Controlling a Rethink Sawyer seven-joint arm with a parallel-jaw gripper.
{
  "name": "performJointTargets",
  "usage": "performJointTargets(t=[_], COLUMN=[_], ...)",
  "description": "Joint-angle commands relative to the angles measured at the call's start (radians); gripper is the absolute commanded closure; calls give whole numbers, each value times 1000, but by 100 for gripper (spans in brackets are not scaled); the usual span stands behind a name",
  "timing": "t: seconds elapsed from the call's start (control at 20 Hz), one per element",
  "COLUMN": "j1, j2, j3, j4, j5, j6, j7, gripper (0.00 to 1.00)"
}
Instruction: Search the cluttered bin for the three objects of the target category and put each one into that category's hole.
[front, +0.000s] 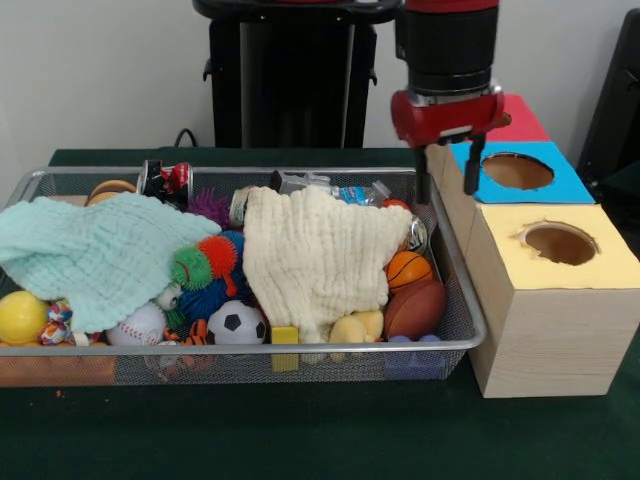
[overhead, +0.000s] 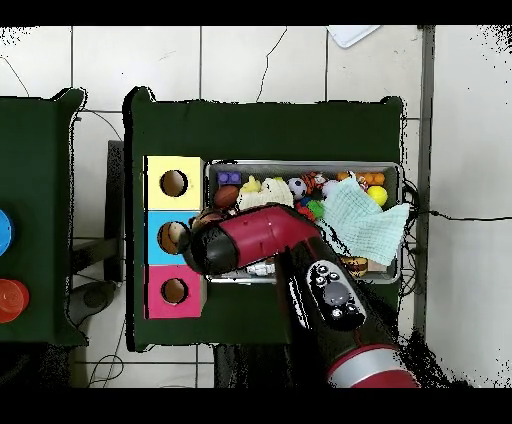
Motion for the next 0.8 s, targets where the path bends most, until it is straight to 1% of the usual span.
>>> performJointTargets(t=[0.05, 0.15, 0.25, 0.35, 0.4, 0.45, 0.6, 0.65, 0.7, 0.8], j1=[-113, -113, -127, -151, -163, -171, -139, -130, -123, -119], j2=[76, 105, 119, 112, 121, 144, 302, 334, 357, 384], j3=[18, 14, 17, 14, 15, 17, 12, 14, 16, 19], j4=[-193, -252, -284, -289, -298, -307, -409, -431, -446, -449], j5=[17, 15, 11, -5, -8, -18, -59, -65, -61, -36], j6=[261, 291, 311, 323, 316, 286, 175, 146, 145, 139], j7=[-160, -140, -126, -125, -119, -110, -57, -46, -40, -13], gripper=[0, 0, 0, 0, 0, 0, 0, 0, 0, 0])
